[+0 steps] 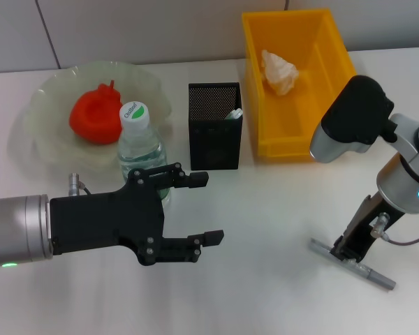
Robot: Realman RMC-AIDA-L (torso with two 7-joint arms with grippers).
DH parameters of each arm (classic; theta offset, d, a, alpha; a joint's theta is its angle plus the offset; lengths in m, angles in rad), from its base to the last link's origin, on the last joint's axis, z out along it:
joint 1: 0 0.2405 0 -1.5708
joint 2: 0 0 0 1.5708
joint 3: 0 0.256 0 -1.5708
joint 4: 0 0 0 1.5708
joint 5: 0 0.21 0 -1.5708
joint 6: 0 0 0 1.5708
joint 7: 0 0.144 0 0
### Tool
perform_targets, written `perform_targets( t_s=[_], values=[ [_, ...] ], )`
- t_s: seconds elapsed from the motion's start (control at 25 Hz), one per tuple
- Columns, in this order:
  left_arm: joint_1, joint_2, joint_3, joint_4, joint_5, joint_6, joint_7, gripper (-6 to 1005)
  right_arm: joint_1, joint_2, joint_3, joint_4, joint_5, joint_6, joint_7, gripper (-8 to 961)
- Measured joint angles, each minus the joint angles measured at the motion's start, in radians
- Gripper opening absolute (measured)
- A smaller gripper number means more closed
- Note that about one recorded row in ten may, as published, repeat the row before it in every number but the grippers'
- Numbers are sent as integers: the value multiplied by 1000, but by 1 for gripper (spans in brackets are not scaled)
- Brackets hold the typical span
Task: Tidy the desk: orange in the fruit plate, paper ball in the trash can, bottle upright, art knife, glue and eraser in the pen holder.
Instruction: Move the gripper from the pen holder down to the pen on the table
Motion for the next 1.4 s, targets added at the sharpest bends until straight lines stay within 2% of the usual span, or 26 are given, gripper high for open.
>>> perform_targets(
  t_s=[0.44,0.88,1.2,1.4],
  values=[
    [-2,0,-2,0,0,0,0,799,2,-3,1,-17,-14,8,1,78],
    [-6,0,-2,0,0,-9,0,799,5,-3,4,-62,-15,-26,-2,151],
    [-13,0,-2,0,0,-11,0,799,6,-2,-5,-52,-9,-29,-5,303],
    [-21,0,-2,0,0,-20,0,799,9,-2,-8,-29,-6,-23,-9,296]
  ],
)
